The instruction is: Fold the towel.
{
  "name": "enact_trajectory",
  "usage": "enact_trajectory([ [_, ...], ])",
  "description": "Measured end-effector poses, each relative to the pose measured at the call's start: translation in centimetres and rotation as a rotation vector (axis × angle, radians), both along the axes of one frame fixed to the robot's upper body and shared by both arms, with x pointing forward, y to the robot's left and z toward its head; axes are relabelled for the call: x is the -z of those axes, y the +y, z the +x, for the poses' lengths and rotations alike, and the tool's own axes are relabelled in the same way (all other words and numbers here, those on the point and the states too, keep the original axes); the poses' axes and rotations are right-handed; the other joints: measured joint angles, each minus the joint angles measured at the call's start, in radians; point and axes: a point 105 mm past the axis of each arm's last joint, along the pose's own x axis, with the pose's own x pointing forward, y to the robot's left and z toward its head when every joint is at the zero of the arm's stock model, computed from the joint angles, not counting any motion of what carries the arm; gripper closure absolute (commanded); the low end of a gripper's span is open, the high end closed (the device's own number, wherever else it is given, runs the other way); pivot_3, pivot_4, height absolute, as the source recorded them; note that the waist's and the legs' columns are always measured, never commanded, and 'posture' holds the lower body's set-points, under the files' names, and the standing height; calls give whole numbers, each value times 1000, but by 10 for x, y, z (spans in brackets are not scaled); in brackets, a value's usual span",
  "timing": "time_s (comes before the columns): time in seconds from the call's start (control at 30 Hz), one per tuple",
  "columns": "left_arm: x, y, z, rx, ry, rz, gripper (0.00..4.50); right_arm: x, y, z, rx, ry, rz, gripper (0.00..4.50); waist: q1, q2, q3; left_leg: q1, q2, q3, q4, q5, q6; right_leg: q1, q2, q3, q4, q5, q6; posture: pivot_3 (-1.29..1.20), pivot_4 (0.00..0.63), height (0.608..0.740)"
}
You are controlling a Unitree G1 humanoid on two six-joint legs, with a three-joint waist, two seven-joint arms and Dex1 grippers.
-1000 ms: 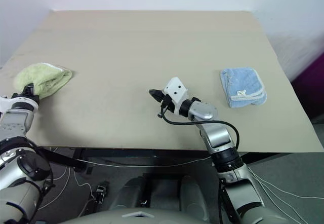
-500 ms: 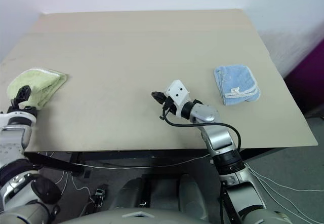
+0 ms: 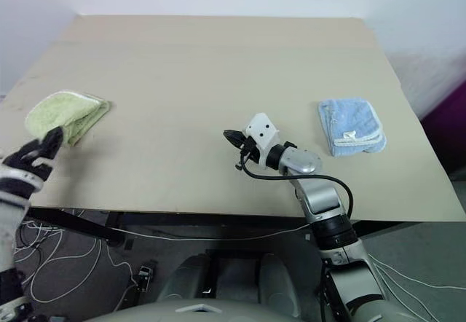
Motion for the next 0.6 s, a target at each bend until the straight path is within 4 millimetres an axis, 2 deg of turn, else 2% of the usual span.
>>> enact_trajectory([
  [0.07, 0, -27, 8, 117, 12, 112, 26, -1, -7, 2, 19, 0, 5, 4500, -4, 0, 0, 0, 0, 0, -1, 0, 0, -1, 1, 0, 0, 0, 0, 0, 150, 740],
  [0.17, 16, -65, 19, 284, 72, 290, 26, 2, -18, 3, 50, 13, 7, 4500, -9, 1, 0, 0, 2, 1, -4, 0, -1, -3, 2, 1, 0, 0, 0, 0, 150, 740],
  [0.27, 29, -90, 24, 407, 85, 411, 26, 3, -20, 3, 60, 21, 16, 4500, -12, 1, 0, 1, 2, 1, -6, 1, -2, -4, 2, 1, 0, 0, 0, 0, 150, 740],
  [0.4, 37, -96, 34, 443, 71, 427, 26, 5, -26, -1, 72, 29, 28, 4500, -7, 1, 0, 1, 2, 1, -6, 1, -2, -3, 2, 1, 0, 0, 0, 0, 150, 740],
  [0.6, 43, -99, 36, 475, 70, 454, 26, 13, -42, -4, 132, 61, 20, 4500, -8, 1, 0, 1, 2, 1, -7, 1, -2, -3, 2, 1, 0, 0, 0, 0, 150, 740],
])
